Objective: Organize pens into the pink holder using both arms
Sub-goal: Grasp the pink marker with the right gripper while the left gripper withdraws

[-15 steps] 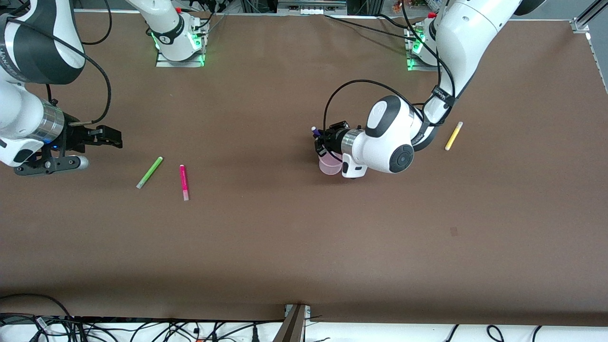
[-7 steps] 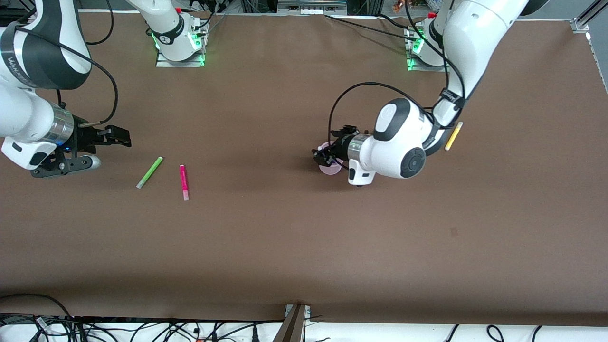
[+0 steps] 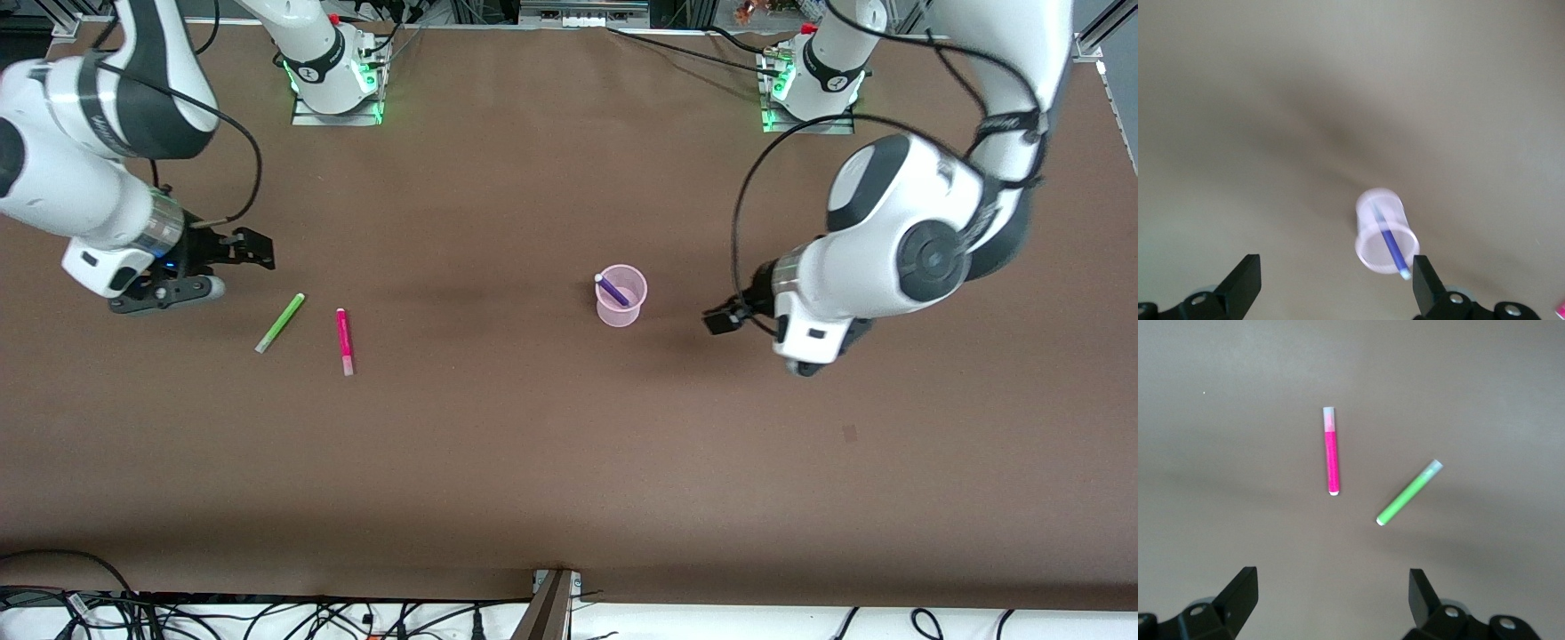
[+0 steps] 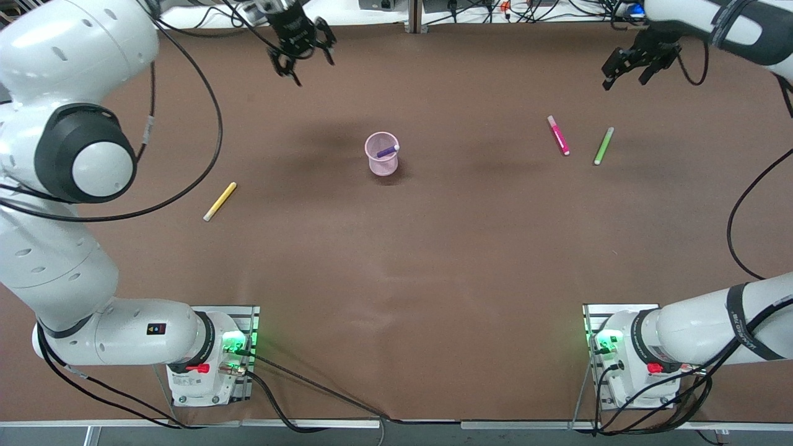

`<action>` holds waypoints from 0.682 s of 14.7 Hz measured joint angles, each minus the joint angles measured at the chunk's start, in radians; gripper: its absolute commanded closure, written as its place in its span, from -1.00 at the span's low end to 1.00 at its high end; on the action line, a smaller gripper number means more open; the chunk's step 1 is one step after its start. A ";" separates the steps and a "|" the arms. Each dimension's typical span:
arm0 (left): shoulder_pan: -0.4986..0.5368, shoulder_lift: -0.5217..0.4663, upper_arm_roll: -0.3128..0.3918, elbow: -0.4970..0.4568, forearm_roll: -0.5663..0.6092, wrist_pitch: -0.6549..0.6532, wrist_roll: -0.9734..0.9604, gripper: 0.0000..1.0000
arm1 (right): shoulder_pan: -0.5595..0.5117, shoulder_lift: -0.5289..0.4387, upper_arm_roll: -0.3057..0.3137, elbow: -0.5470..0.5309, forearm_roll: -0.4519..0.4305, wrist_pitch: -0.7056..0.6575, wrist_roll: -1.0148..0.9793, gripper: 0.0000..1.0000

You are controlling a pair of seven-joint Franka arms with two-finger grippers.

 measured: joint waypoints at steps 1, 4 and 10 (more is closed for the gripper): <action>0.018 -0.024 0.000 0.001 0.041 -0.001 0.047 -1.00 | 0.001 0.007 0.010 -0.031 0.003 0.041 0.000 -0.99; 0.098 -0.087 0.006 0.003 0.092 -0.016 0.262 -1.00 | 0.002 0.055 0.043 -0.120 0.008 0.222 0.001 -0.97; 0.264 -0.143 0.011 0.003 0.110 -0.042 0.631 -1.00 | 0.006 0.198 0.058 -0.191 0.008 0.479 0.001 -0.87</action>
